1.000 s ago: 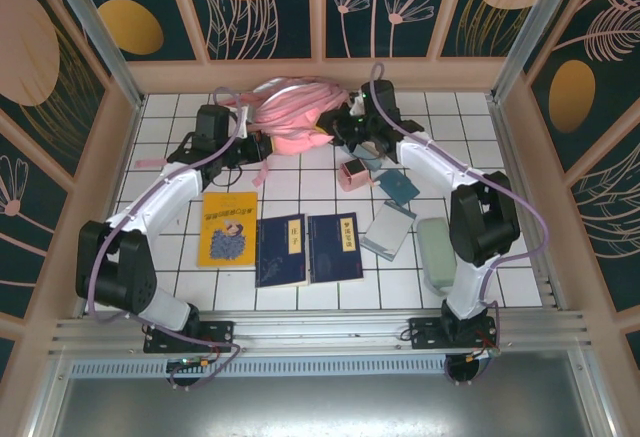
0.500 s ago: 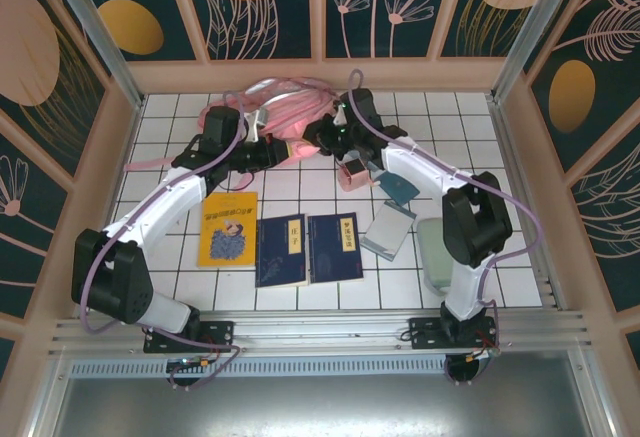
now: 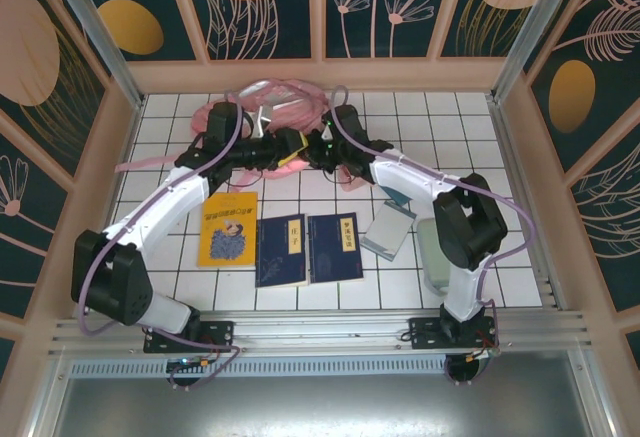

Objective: Pack the student bag
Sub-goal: Unzip the student bag at the top-center of the table.

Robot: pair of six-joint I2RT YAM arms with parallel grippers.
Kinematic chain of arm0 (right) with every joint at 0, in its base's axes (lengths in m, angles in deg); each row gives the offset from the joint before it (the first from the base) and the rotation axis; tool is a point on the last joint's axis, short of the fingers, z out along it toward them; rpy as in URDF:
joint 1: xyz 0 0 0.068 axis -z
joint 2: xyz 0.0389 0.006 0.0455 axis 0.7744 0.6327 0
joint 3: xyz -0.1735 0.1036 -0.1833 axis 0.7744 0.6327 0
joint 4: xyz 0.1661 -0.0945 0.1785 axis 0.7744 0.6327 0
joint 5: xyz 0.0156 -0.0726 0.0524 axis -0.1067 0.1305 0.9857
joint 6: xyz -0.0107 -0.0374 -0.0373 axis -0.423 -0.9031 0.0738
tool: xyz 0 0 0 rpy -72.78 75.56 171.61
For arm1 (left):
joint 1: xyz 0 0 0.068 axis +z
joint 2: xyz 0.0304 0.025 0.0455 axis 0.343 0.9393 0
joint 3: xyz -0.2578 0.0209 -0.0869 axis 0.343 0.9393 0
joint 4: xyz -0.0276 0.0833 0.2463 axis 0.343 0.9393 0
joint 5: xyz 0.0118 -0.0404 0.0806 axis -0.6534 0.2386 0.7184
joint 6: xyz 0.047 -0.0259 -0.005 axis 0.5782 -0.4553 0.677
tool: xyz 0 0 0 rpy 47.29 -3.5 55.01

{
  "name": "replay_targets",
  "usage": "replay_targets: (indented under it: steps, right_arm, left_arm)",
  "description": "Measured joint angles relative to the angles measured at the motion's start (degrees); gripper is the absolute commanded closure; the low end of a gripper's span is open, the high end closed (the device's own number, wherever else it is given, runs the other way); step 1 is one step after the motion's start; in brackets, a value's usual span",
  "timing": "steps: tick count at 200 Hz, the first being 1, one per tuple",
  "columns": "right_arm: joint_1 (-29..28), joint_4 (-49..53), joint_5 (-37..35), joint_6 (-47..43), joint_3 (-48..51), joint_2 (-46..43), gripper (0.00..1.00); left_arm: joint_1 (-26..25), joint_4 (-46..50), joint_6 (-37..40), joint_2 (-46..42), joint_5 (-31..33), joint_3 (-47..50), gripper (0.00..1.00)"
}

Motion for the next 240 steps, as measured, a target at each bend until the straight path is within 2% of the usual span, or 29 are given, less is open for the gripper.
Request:
replay_targets:
  steps: [22,41,75,96,116,167,221,240]
  right_arm:
    - [0.0,-0.4,0.1,0.0,1.6,0.0,1.0]
    - [0.2,-1.9,0.2,0.0,3.1,0.0,1.0]
    - [1.0,-5.3,0.4,1.1,7.8,-0.8,1.0]
    - [1.0,-8.0,0.5,2.5,10.5,-1.0,1.0]
    - [1.0,-10.8,0.6,3.9,12.6,-1.6,1.0]
    - [0.4,-13.1,0.6,5.5,14.4,-3.7,1.0]
    - [-0.1,-13.4,-1.2,5.6,14.5,-3.9,1.0]
    - [-0.1,-13.9,-1.7,5.5,14.8,-3.9,1.0]
  left_arm:
    - [0.5,1.8,1.3,-3.8,1.0,-0.7,0.34]
    - [3.3,2.0,0.5,-9.0,2.5,1.7,0.36]
    - [11.0,1.8,-9.3,-17.4,6.2,12.8,0.33]
    - [11.2,2.5,-16.4,-17.6,7.9,18.3,0.32]
    - [11.2,2.6,-21.6,-17.2,9.6,21.6,0.35]
    - [11.4,-4.5,-32.2,-13.6,11.8,27.7,0.43]
    - [12.2,-12.0,-35.9,-6.1,10.4,26.2,0.58]
    - [12.2,-14.1,-37.0,-4.9,9.9,26.2,0.75]
